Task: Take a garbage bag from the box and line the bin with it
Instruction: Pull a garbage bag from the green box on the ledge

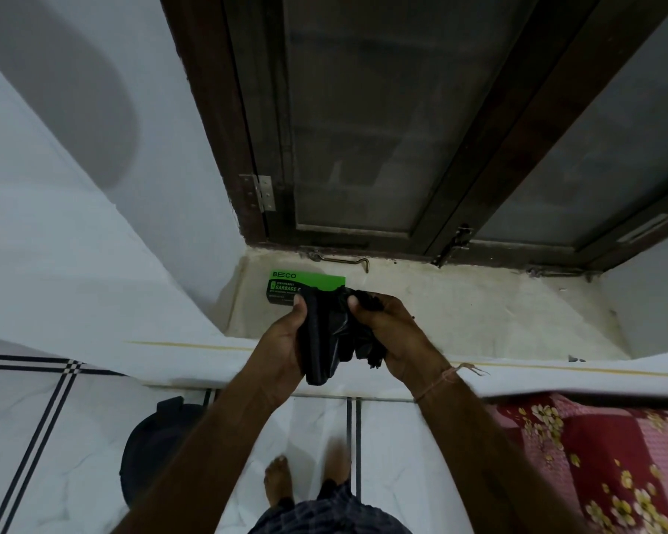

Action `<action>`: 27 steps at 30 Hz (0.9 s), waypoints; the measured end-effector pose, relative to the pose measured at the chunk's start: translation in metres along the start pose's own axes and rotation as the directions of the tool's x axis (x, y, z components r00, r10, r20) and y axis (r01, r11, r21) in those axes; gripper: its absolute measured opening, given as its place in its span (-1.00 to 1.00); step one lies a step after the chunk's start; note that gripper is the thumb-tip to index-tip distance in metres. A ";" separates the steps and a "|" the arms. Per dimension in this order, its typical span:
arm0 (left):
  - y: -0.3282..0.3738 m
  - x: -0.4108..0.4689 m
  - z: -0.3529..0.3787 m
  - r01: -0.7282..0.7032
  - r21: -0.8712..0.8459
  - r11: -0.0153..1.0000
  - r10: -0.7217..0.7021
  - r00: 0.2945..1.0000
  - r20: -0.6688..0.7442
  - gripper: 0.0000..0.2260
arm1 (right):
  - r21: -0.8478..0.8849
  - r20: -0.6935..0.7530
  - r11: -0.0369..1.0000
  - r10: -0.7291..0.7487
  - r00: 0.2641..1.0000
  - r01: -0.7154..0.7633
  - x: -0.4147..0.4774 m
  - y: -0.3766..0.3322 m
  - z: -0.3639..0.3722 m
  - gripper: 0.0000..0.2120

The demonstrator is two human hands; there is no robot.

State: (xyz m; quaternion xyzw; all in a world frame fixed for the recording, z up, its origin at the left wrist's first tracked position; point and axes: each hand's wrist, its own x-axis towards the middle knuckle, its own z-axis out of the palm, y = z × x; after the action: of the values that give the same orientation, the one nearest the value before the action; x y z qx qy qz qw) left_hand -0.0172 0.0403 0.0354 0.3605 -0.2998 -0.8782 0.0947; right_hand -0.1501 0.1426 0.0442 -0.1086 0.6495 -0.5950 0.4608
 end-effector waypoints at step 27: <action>-0.003 -0.011 0.000 -0.057 0.090 0.994 0.051 0.996 0.067 -0.55 | -0.072 0.132 0.997 -0.030 0.991 0.040 -0.006 0.005 0.003 -0.68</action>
State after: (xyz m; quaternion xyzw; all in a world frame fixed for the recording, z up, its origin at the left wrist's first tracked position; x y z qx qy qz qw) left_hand -0.0090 0.0468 0.0405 0.3277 -0.3525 -0.8717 0.0919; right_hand -0.1427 0.1458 0.0426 -0.1759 0.6376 -0.5698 0.4876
